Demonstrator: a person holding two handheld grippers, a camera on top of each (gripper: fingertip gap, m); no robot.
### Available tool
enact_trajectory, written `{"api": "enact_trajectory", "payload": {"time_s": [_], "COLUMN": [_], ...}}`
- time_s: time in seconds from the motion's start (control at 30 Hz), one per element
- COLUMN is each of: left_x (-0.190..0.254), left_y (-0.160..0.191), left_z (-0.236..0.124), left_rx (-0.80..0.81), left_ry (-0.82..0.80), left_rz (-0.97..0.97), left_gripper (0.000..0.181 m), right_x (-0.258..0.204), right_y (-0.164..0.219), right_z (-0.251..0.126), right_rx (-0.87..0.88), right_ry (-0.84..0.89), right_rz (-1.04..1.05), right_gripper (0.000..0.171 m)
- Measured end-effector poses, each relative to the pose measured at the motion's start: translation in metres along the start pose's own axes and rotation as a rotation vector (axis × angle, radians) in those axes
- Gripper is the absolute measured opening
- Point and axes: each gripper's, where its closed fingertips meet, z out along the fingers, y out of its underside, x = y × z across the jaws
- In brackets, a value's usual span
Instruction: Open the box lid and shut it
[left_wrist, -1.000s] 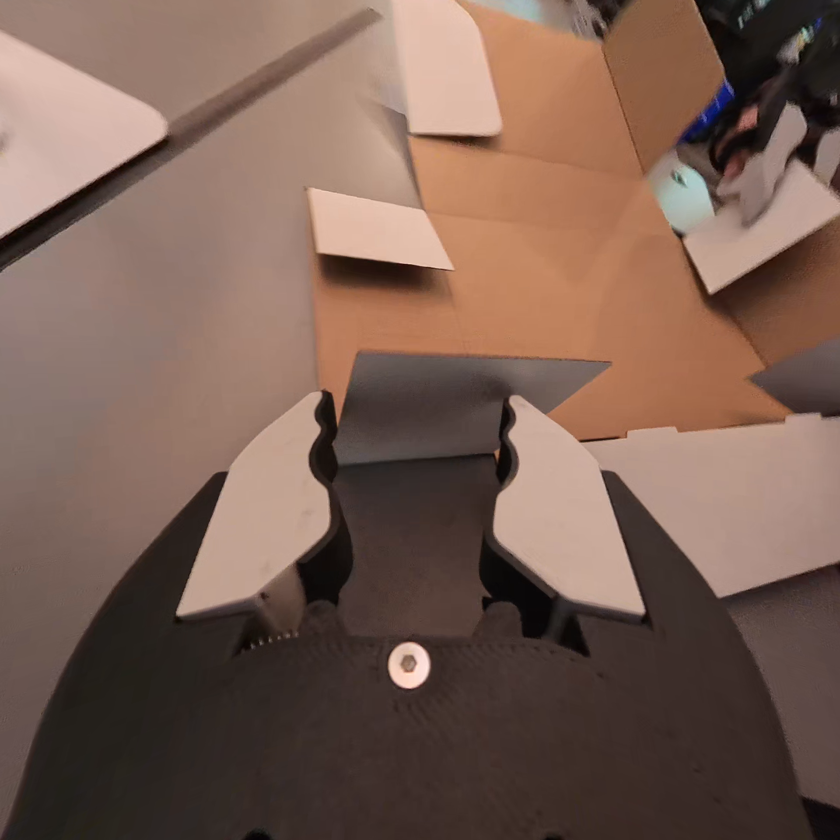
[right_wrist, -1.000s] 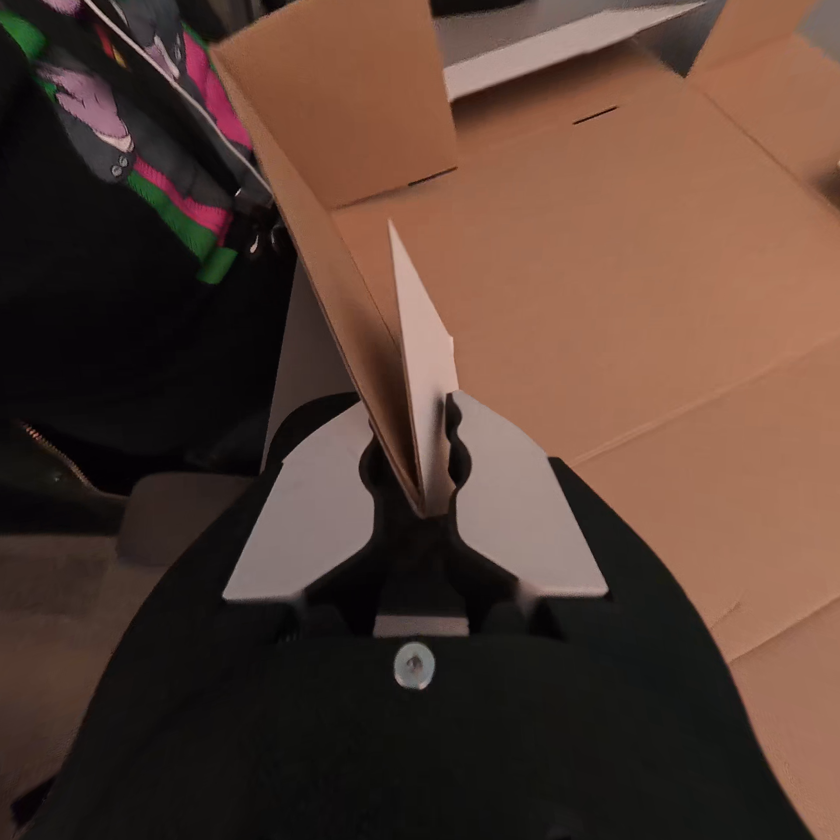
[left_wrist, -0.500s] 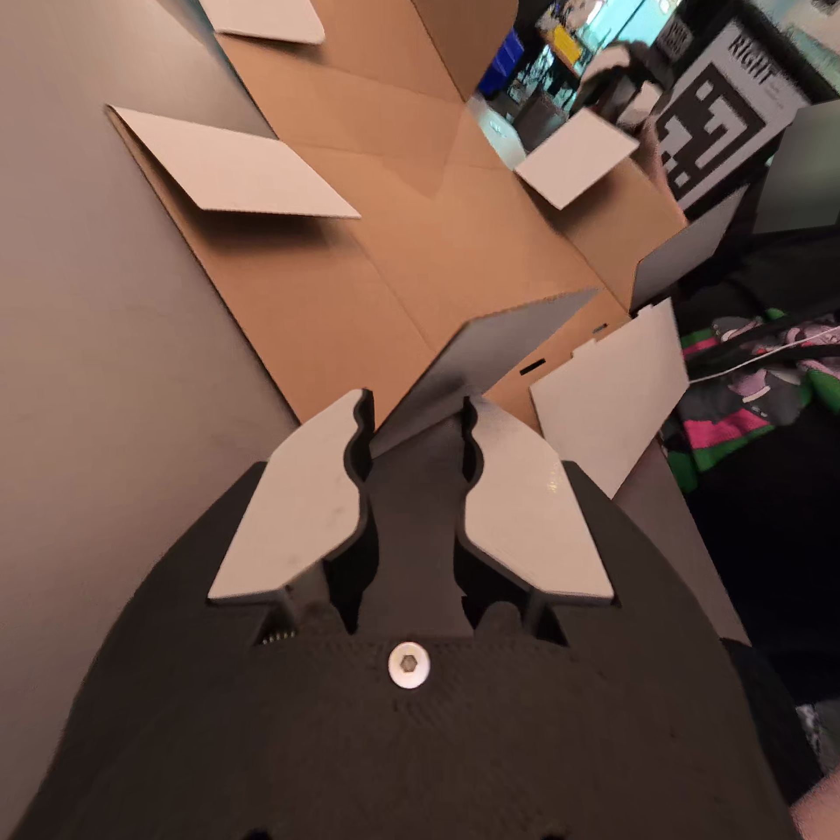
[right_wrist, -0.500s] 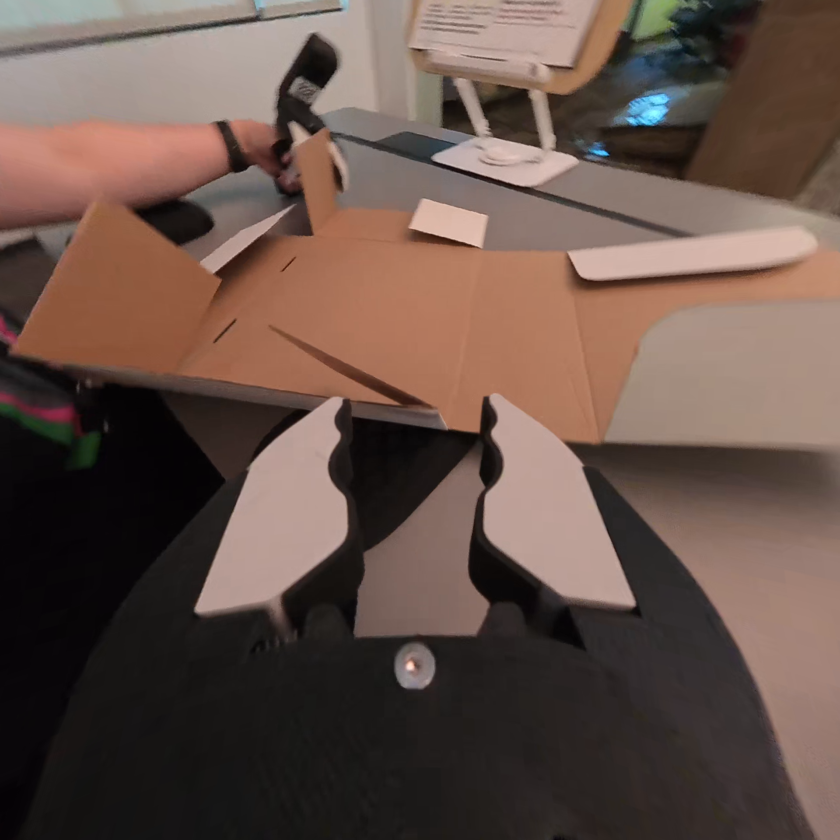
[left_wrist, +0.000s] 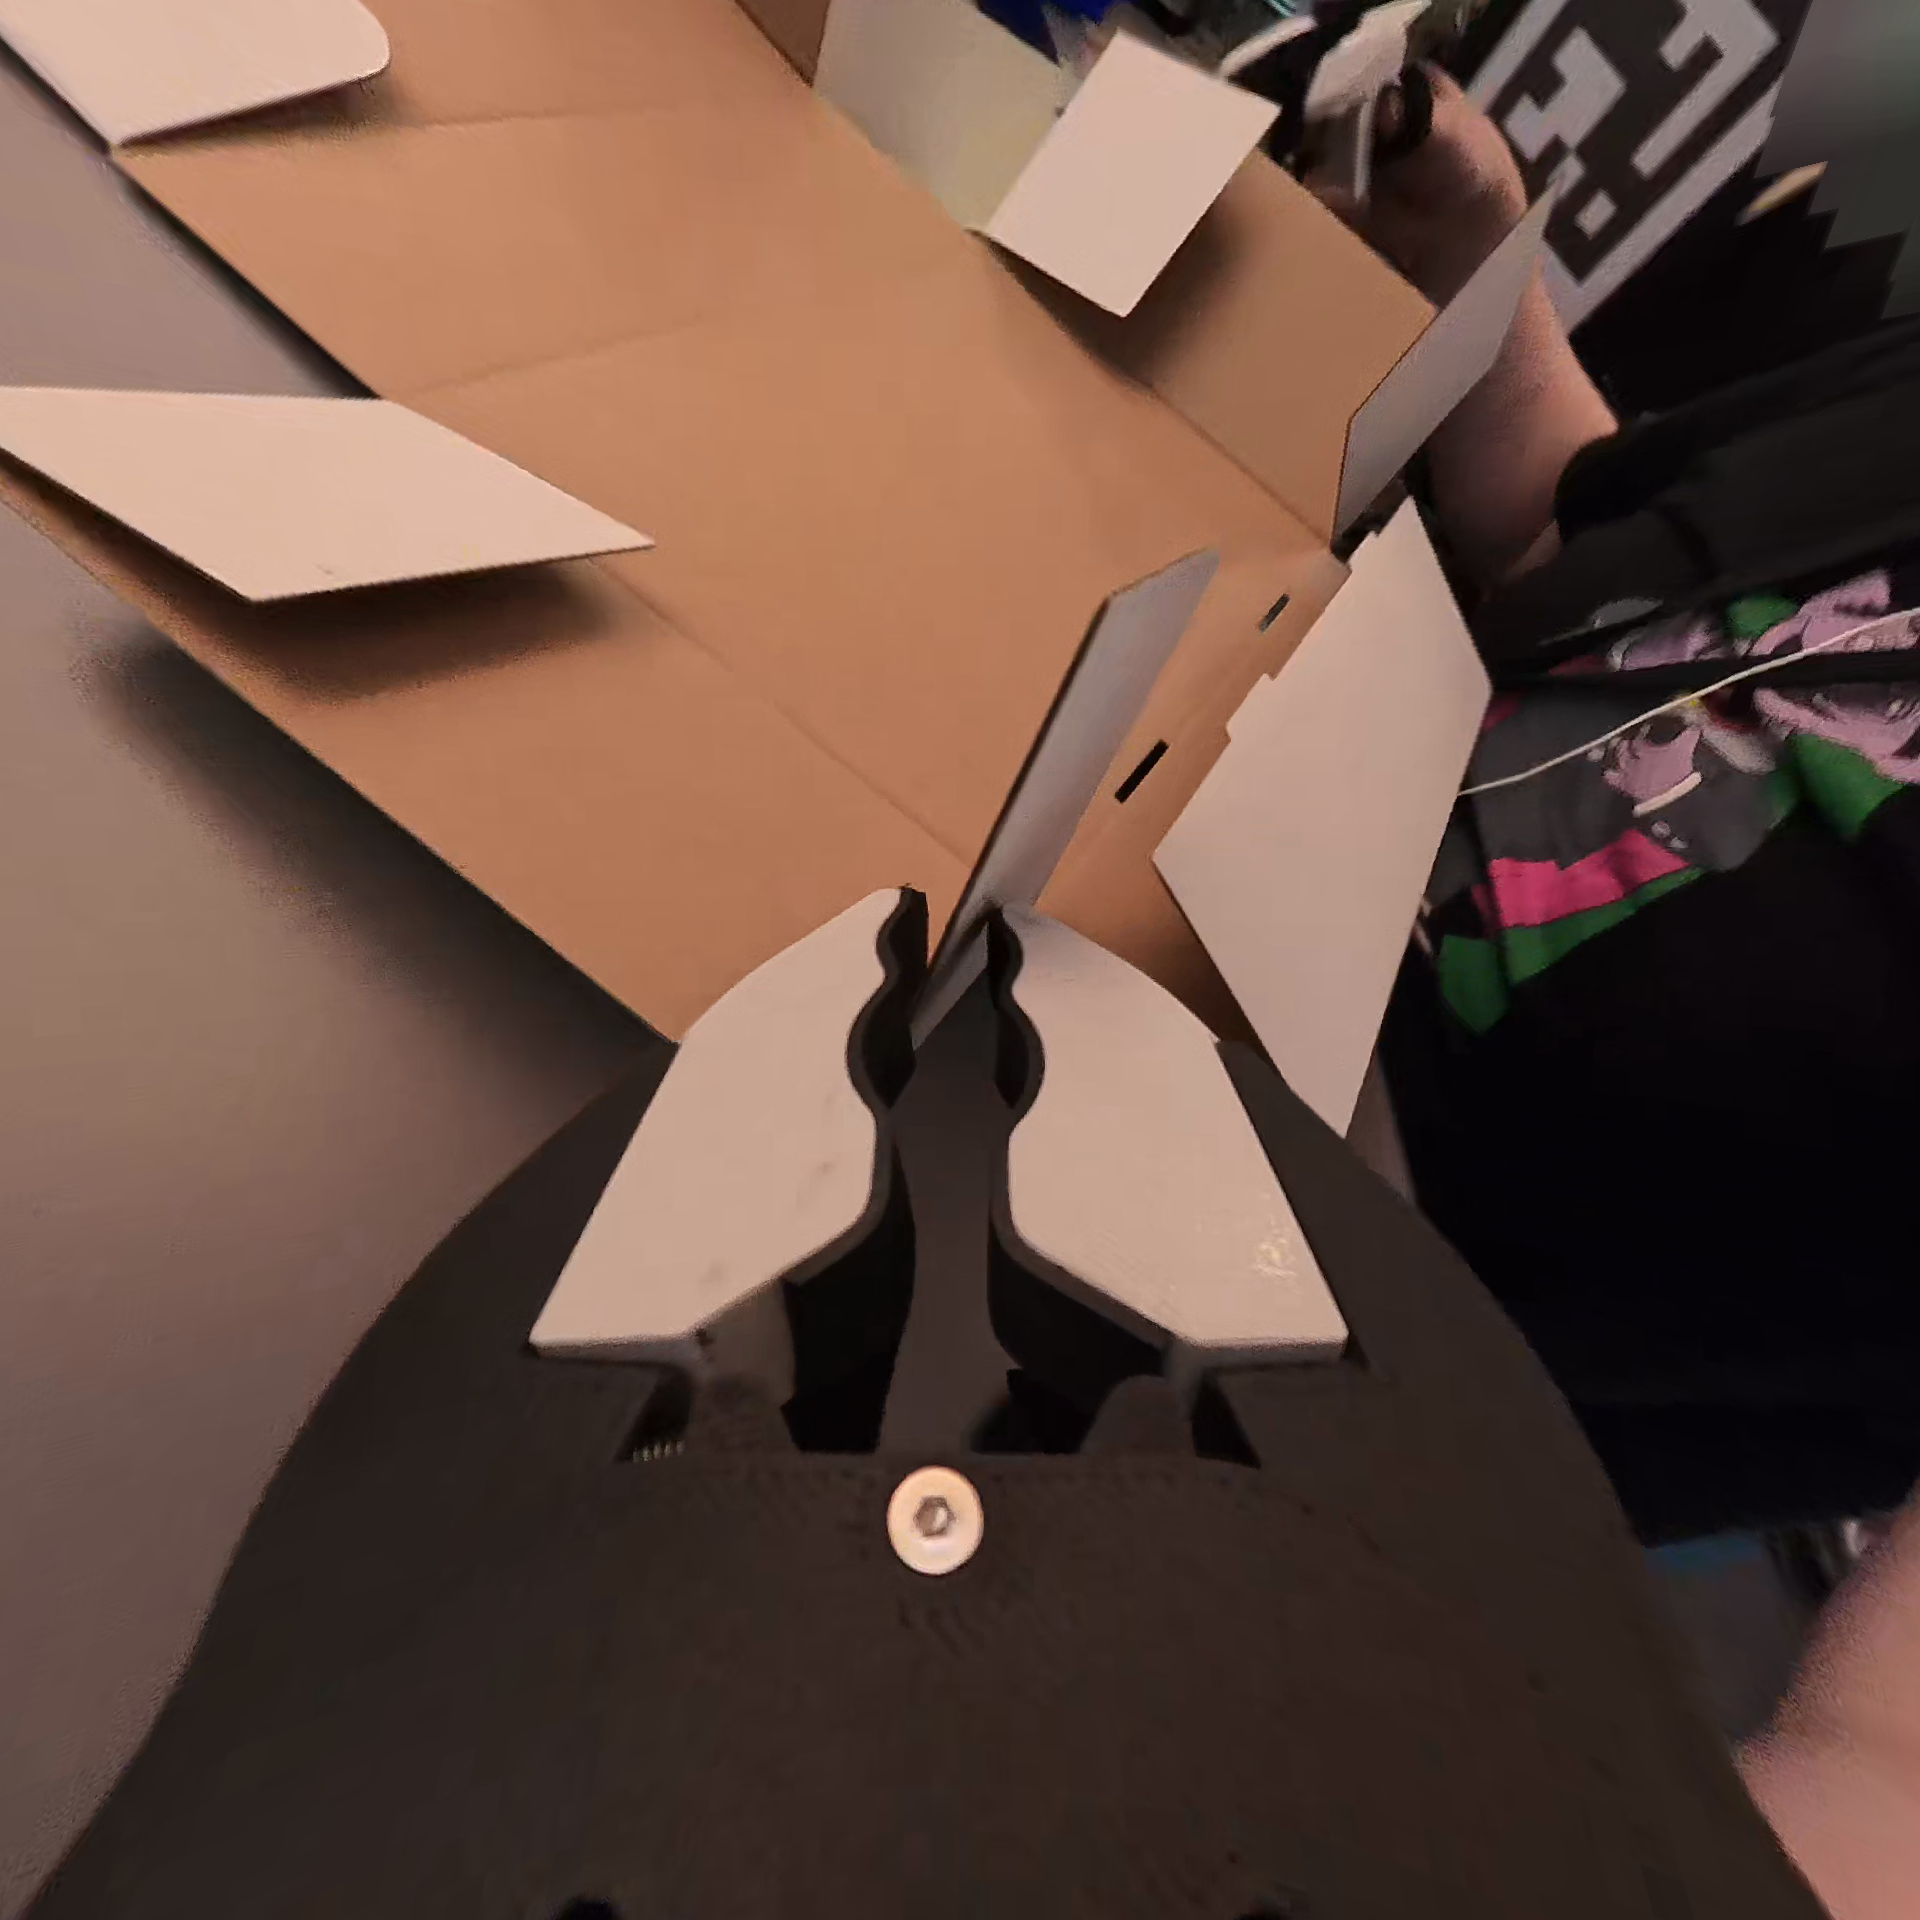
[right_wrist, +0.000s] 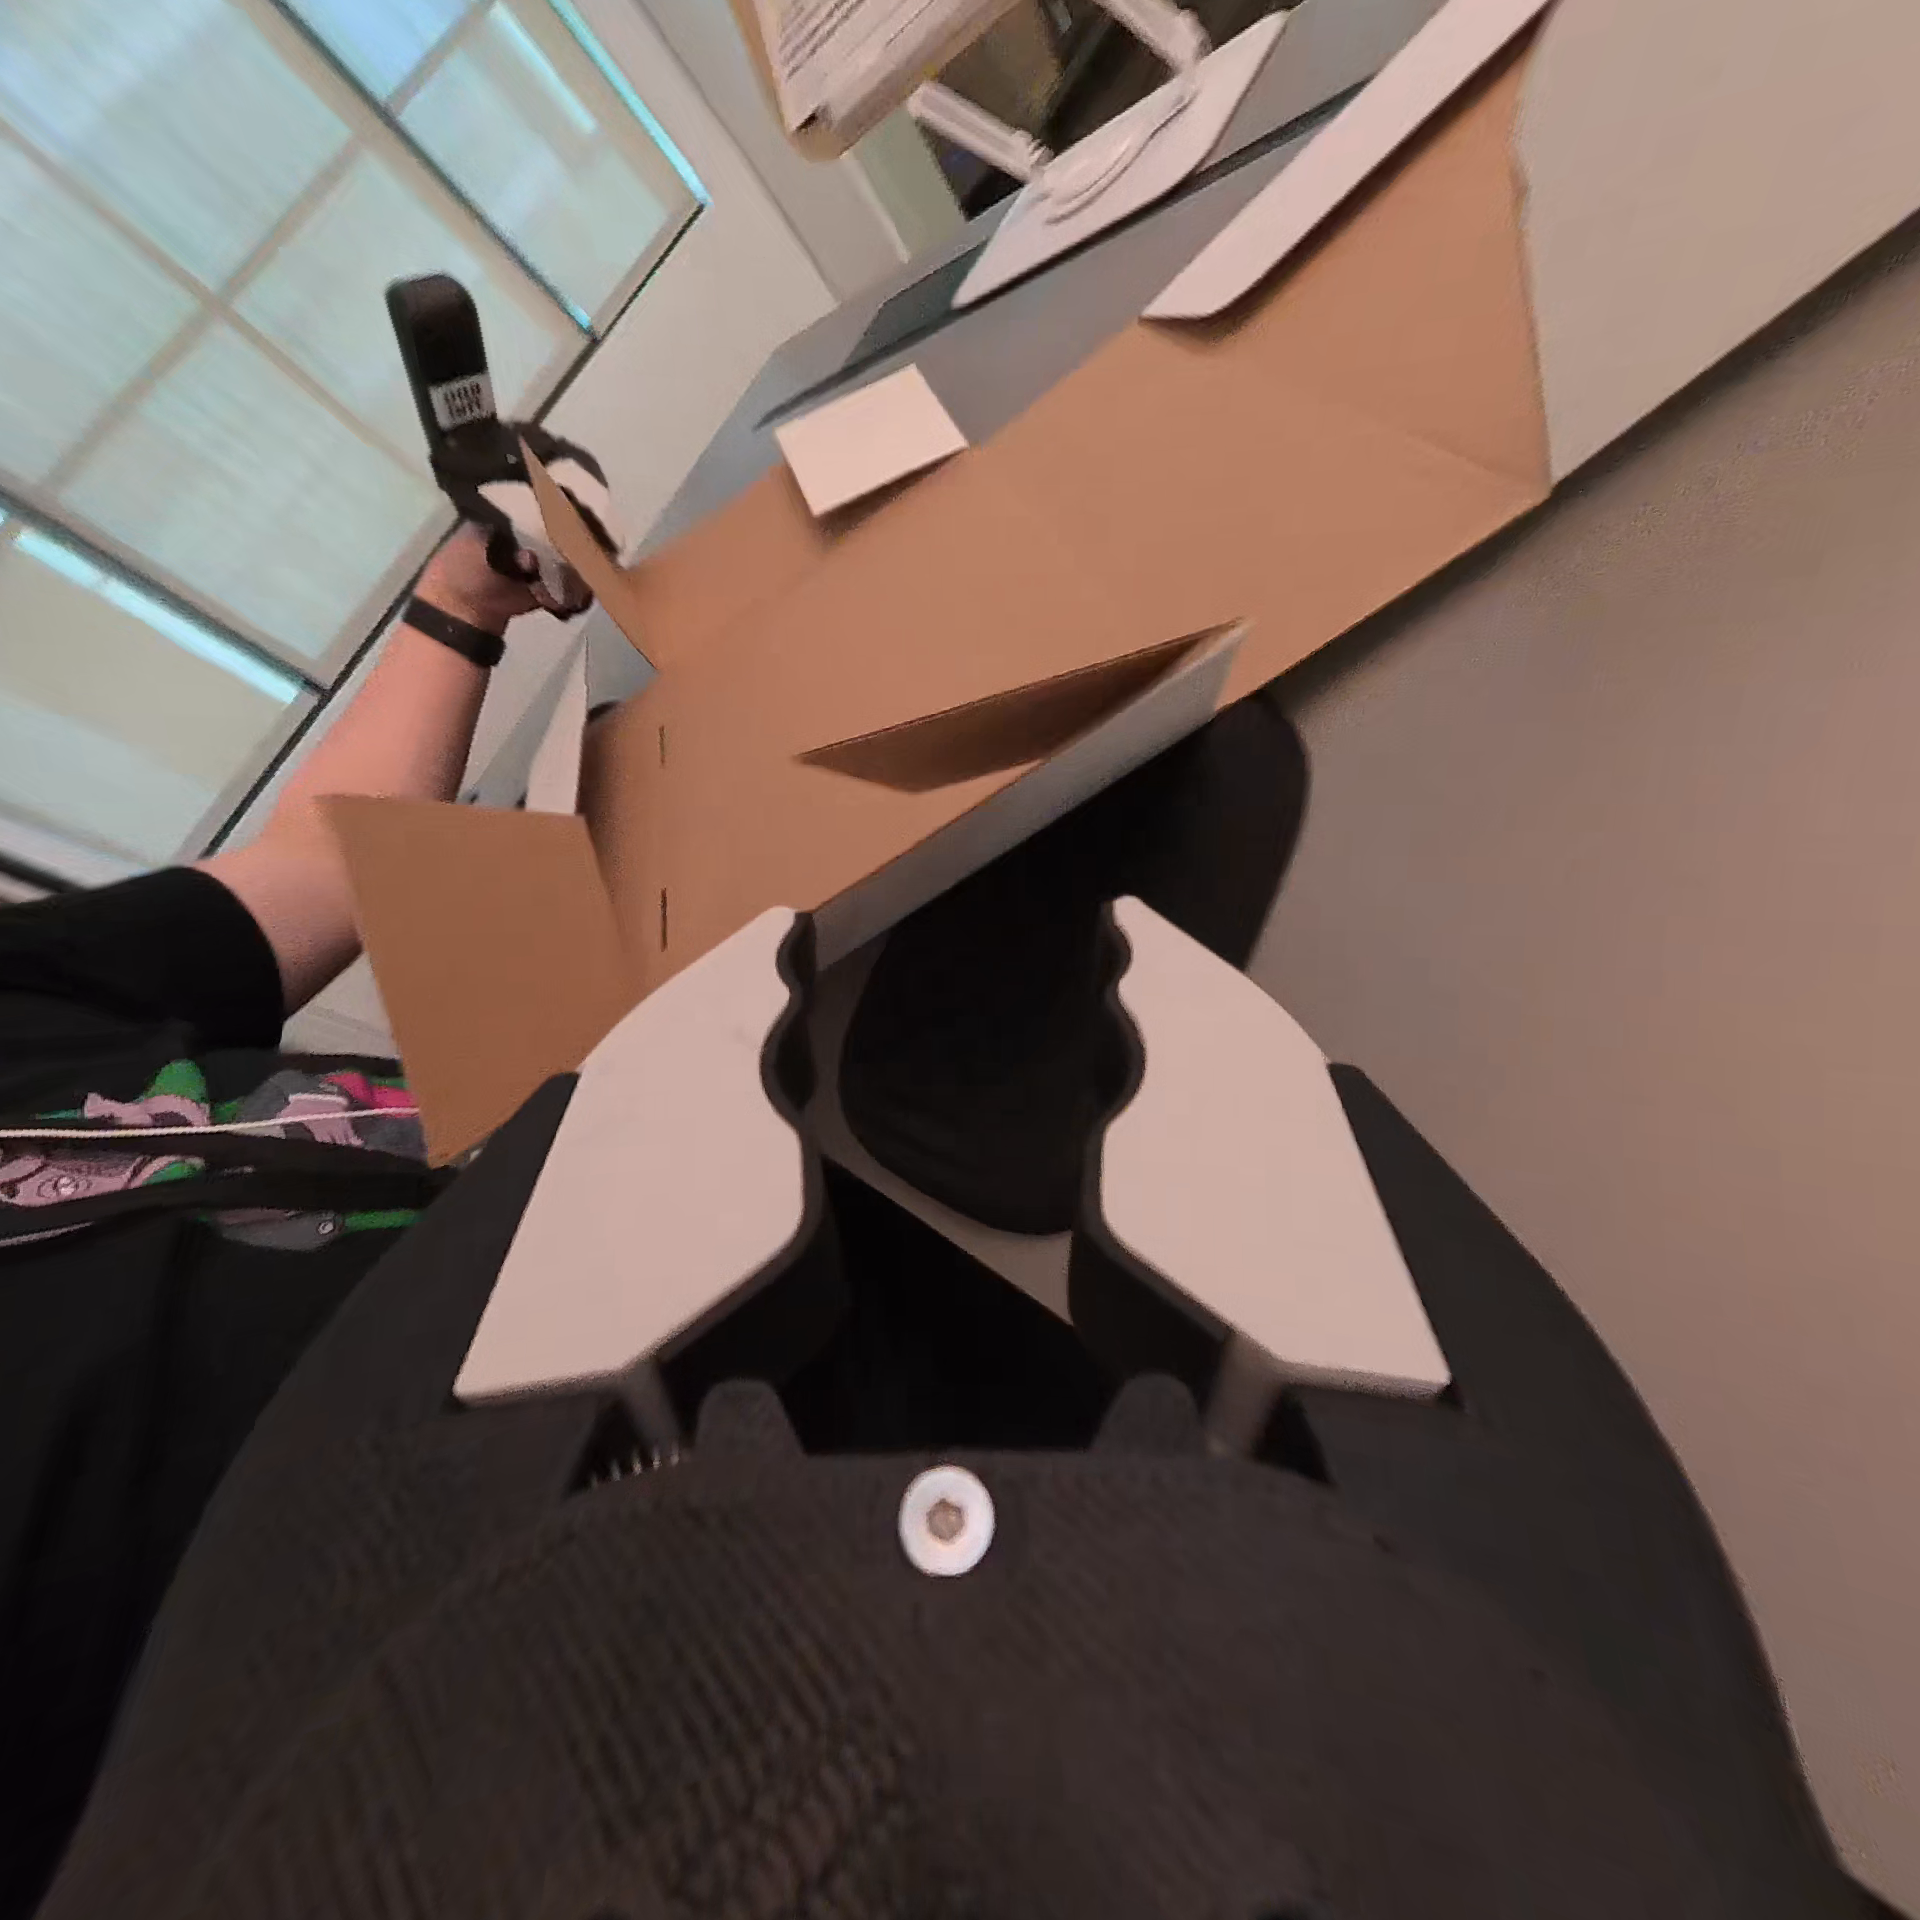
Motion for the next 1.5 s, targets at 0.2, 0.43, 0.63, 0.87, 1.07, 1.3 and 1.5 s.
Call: {"api": "enact_trajectory", "payload": {"time_s": [0.2,0.43,0.63,0.87,1.07,1.3,1.5], "left_x": [0.102,0.196,0.23,0.264,0.264,0.246,0.192], "left_y": [-0.014,0.001,0.038,0.086,0.102,0.069,0.023], "left_z": [-0.038,-0.058,-0.095,-0.123,-0.119,-0.051,0.044], "left_rx": [0.127,0.147,0.24,0.348,0.351,0.4,0.554], "left_ry": [-0.01,-0.3,-0.528,-0.712,-0.758,-0.628,-0.472], "left_rz": [-0.075,-0.153,-0.283,-0.432,-0.531,-0.461,-0.435], "left_gripper": [0.005,0.005,0.008,0.008,0.006,0.001,0.011], "right_x": [-0.042,-0.059,-0.083,-0.206,-0.244,-0.221,-0.085], "right_y": [0.003,0.015,-0.016,0.017,0.073,0.059,0.007], "right_z": [0.03,0.035,0.004,0.049,0.151,0.219,0.22], "right_rx": [-0.112,-0.199,-0.023,-0.024,-0.205,-0.138,-0.383], "right_ry": [-0.098,0.015,0.116,-0.221,-0.374,-0.04,0.41], "right_rz": [-0.14,-0.307,-0.606,-1.006,-1.194,-1.557,-1.438], "right_gripper": [0.059,0.06,0.07,0.084,0.093,0.09,0.072]}}
